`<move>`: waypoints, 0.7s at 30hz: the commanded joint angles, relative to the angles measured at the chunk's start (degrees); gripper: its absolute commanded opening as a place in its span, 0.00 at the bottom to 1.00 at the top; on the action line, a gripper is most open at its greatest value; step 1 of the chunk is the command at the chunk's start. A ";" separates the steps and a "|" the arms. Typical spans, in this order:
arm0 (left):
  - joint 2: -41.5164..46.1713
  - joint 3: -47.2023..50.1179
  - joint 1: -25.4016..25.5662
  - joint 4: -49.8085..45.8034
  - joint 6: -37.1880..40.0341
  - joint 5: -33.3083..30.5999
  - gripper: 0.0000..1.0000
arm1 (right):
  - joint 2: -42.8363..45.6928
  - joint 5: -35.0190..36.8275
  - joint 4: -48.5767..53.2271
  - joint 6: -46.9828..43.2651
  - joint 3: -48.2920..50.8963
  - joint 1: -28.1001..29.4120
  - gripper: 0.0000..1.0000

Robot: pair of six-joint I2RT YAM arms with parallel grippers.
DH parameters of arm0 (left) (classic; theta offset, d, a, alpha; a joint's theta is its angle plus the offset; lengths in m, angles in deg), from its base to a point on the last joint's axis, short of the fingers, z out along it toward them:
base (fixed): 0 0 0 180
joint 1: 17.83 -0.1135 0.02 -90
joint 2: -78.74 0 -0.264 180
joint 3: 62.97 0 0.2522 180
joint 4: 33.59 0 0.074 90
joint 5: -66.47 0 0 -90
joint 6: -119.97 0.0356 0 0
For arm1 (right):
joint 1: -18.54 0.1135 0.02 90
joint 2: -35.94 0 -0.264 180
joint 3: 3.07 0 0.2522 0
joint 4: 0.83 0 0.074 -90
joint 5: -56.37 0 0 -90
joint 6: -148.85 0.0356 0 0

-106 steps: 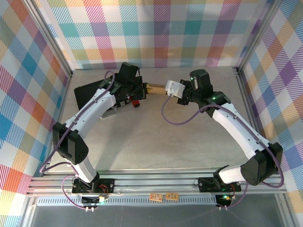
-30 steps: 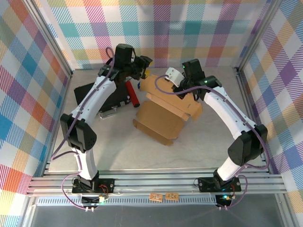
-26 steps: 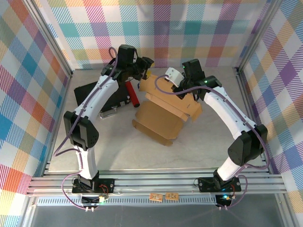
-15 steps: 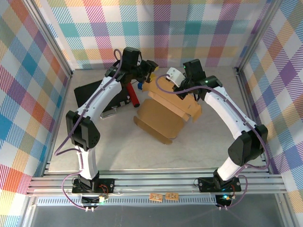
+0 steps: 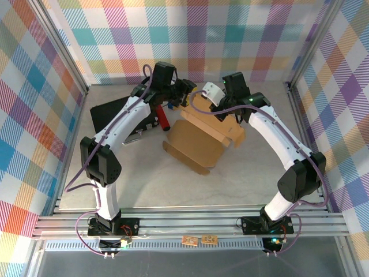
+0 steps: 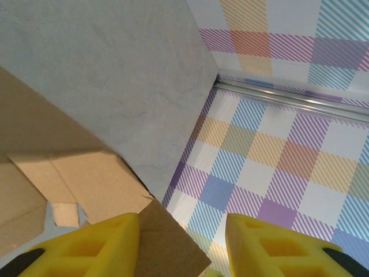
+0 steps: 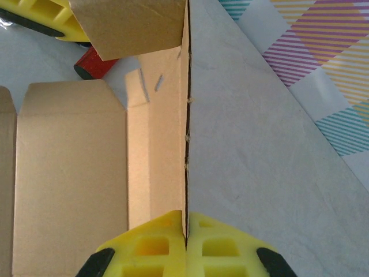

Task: Fold the paper box

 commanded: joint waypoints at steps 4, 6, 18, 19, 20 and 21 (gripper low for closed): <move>-0.41 -3.43 1.75 0.10 -2.99 3.38 0.42 | 1.72 -1.86 -2.34 -0.81 -0.16 1.41 0.00; -0.75 -3.35 2.15 -0.02 -3.28 3.69 0.42 | 1.72 -1.86 -2.46 -0.72 -0.18 1.56 0.00; -1.01 -1.82 2.26 -0.94 -3.06 4.63 0.02 | 4.42 -0.83 -4.43 -1.33 2.95 2.54 0.00; -0.52 -1.47 2.18 -0.90 -2.75 4.26 0.03 | 4.52 -0.58 -4.39 -1.34 3.15 2.50 0.00; 0.33 -1.40 1.93 -1.01 -1.71 3.37 0.11 | 4.61 -0.13 -4.39 -1.27 3.31 2.46 0.00; 1.46 -1.49 1.37 -2.02 0.36 2.33 0.28 | 4.64 -0.01 -4.11 -1.01 3.30 2.38 0.00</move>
